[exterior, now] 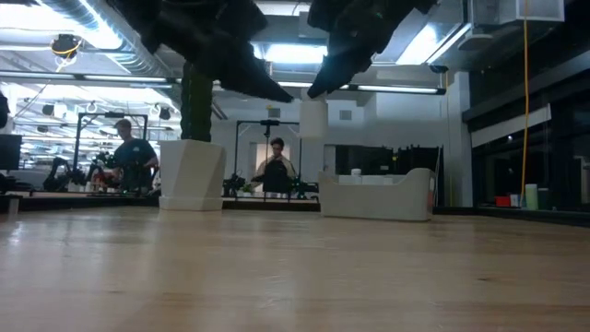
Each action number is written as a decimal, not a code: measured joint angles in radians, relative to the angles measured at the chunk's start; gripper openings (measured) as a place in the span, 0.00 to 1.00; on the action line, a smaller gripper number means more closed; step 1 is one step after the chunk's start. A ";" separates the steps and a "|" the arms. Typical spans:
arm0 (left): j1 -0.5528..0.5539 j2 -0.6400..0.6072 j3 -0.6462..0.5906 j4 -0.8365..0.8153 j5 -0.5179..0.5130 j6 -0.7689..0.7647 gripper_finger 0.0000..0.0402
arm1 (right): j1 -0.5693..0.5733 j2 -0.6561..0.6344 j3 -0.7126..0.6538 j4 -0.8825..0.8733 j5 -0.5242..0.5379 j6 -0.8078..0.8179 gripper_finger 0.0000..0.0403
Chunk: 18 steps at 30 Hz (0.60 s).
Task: Pick and place pill bottles into a basket
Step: Put the white pill bottle into the gray bin
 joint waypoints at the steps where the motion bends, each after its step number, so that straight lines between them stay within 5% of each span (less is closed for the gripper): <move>1: 0.000 -0.024 0.000 -0.028 -0.006 0.010 0.43 | 0.000 -0.008 0.000 -0.011 0.020 -0.001 0.38; 10: 0.010 -0.206 0.000 -0.150 -0.035 0.026 0.20 | -0.014 -0.122 0.000 -0.046 0.058 -0.022 0.38; 18: 0.037 -0.247 0.000 -0.236 -0.013 -0.016 0.01 | -0.038 -0.195 -0.014 -0.105 0.059 0.001 0.38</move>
